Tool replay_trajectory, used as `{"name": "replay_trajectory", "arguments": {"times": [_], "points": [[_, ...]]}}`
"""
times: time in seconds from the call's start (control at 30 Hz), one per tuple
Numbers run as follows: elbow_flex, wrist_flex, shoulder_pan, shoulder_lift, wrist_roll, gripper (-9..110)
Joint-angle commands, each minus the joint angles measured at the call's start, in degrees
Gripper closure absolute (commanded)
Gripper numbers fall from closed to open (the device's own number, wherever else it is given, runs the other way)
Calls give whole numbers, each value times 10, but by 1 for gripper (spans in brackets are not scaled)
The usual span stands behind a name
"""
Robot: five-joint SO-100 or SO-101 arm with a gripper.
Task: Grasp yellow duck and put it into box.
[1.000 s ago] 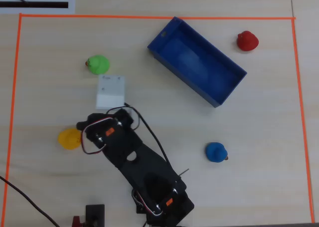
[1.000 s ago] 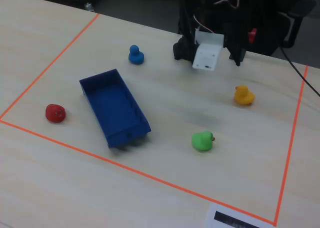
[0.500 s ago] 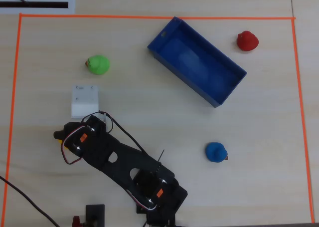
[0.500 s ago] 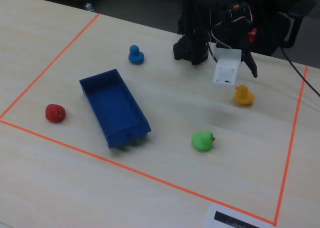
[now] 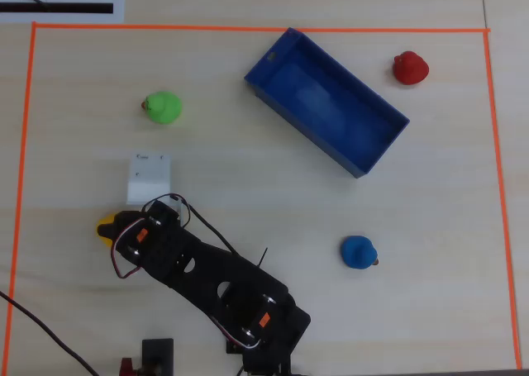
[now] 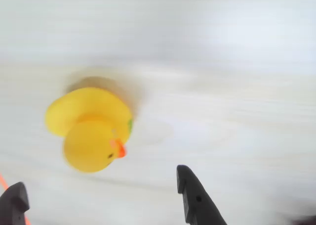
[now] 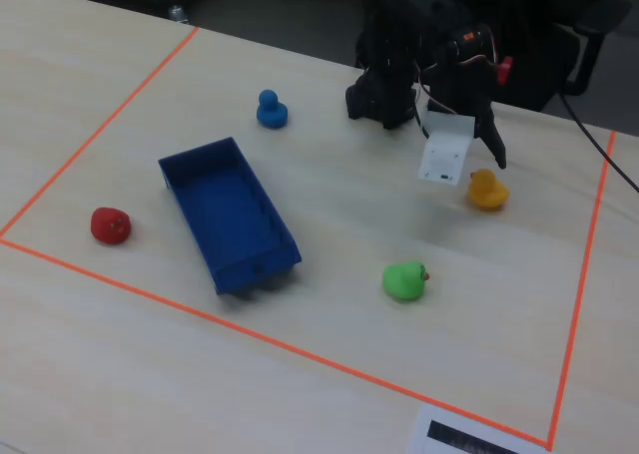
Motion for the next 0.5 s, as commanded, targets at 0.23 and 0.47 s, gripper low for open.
{"name": "replay_trajectory", "arguments": {"times": [0.23,0.47], "points": [[-17,-28,-32,-12,47,62],[-7,-66,-42,-40,58,62]]}}
